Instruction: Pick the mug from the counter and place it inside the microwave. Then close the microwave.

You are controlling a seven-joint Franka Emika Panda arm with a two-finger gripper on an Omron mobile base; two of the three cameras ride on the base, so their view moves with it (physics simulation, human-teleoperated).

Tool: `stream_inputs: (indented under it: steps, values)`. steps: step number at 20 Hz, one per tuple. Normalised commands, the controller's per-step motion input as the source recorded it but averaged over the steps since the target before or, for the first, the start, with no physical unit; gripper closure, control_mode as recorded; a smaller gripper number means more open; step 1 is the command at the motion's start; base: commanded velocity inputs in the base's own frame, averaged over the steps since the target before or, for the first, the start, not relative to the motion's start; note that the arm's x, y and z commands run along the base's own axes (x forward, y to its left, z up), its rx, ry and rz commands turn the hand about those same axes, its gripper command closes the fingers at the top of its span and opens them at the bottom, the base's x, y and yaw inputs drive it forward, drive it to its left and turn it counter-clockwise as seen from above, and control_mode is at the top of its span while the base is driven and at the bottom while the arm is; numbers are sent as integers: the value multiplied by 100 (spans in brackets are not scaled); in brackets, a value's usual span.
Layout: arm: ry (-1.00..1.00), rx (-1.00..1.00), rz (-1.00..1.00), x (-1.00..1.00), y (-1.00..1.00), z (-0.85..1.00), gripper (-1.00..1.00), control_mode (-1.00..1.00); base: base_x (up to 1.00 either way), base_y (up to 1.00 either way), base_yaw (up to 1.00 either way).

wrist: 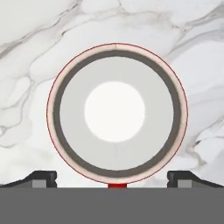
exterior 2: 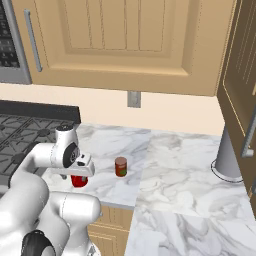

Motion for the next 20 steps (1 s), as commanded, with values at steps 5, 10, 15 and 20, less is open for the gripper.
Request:
stream_inputs:
  steps: [5, 10, 15, 20]
  values:
    - [0, 0, -1, 0, -5, -17, -100, -100, 0, 0, 0]
    - [0, 0, 0, 0, 0, -15, -100, -100, 0, 0, 0]
    - [0, 0, 0, -1, 0, -13, -100, -100, 0, 0, 0]
    - [0, 0, 0, -11, 0, -3, -100, -100, 0, 0, 0]
